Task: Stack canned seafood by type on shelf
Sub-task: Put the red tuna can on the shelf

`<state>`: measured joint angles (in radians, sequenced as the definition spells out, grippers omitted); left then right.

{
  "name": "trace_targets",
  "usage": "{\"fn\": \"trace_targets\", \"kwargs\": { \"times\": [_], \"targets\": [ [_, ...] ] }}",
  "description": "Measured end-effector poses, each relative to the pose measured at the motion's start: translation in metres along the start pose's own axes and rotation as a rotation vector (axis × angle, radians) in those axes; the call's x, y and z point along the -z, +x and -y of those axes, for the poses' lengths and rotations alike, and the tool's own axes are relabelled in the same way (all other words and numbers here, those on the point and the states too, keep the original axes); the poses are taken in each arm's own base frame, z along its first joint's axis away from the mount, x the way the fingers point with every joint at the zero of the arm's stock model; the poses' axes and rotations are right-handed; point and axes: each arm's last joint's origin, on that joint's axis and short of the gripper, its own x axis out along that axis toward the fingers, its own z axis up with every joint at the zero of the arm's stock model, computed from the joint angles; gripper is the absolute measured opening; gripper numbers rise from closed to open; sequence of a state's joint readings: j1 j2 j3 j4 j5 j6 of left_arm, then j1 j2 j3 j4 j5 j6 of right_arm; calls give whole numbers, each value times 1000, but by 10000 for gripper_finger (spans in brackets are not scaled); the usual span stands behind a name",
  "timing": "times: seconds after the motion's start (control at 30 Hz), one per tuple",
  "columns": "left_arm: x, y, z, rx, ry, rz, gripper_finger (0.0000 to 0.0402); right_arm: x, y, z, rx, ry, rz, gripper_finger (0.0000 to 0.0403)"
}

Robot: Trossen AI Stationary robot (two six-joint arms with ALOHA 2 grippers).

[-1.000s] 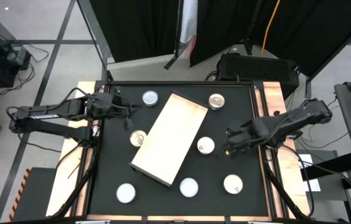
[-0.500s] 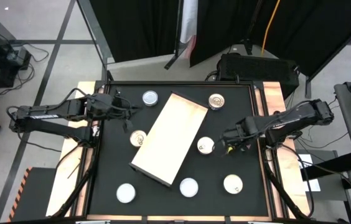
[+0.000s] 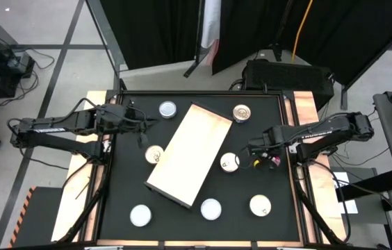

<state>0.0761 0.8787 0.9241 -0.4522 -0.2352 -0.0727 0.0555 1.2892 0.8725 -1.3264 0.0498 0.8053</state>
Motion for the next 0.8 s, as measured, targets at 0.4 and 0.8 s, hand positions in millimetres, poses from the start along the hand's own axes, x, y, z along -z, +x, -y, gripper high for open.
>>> {"fn": "trace_targets", "kwargs": {
  "times": [0.4, 0.8],
  "targets": [
    [0, 0, 0, 0, 1, -2, 18, -2, 19, 4, -23, -30, -25, 362],
    [0, 0, 0, 0, 1, -2, 18, -3, 19, 4, -27, -47, -22, 284]
  ]
}}
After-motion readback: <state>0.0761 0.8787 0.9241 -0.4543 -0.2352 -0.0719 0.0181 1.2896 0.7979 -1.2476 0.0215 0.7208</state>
